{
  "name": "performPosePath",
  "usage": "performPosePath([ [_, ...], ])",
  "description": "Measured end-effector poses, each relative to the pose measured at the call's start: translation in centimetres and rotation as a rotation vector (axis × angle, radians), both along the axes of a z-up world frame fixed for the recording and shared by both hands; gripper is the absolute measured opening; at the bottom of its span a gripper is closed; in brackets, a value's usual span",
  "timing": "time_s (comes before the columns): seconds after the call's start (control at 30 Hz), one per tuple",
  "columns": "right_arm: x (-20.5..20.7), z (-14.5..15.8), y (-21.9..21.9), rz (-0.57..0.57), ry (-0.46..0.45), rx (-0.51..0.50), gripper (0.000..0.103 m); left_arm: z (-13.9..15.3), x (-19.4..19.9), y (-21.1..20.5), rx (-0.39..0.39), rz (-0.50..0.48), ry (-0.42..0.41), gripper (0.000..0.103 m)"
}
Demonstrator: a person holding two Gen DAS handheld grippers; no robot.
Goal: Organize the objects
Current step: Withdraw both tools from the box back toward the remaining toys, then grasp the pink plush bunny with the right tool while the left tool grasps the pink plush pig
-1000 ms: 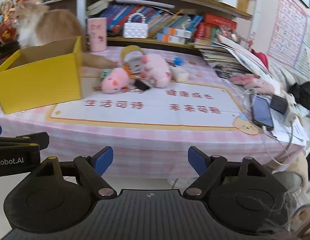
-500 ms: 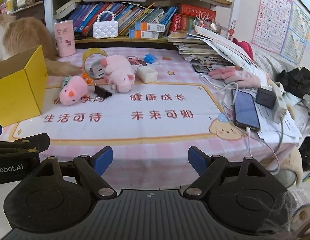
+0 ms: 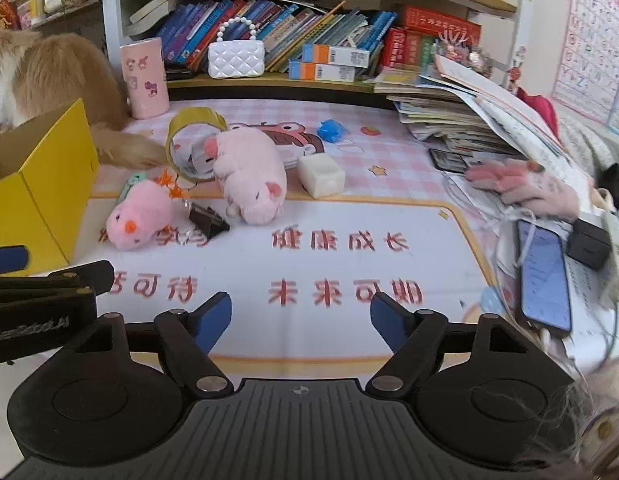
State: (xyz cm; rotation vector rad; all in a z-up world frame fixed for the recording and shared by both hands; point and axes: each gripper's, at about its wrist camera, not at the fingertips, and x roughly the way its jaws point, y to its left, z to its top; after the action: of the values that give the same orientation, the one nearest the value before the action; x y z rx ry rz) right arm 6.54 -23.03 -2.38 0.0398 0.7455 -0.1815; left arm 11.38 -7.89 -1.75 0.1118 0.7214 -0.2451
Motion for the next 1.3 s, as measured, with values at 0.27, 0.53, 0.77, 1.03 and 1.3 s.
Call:
performPosePath([
  [0.27,4.4,-0.3,-3.2,0.054,-0.028,0.061,0.06,-0.7,4.2,-2.8,0.048,0.069,-0.021,0.057],
  [0.53,9.6,0.0,-5.3,0.123,-0.042,0.101,0.06,-2.6,9.2,-4.8,0.166,0.098,0.01,0.059],
  [0.77,15.3,-0.7,-5.2,0.271,0.0,0.175,0.063,-4.4,11.5,-6.1,0.223,0.061,0.064,0.06],
  [1.03,19.0,-2.2,-3.5,0.368,0.054,0.148,0.067,-4.4,11.5,-5.3,0.18,0.047,0.091,0.049],
  [1.3,20.0,-2.8,-3.2,0.344,0.058,0.105,0.052,-2.4,8.3,-3.9,0.11,0.054,0.078,0.048],
])
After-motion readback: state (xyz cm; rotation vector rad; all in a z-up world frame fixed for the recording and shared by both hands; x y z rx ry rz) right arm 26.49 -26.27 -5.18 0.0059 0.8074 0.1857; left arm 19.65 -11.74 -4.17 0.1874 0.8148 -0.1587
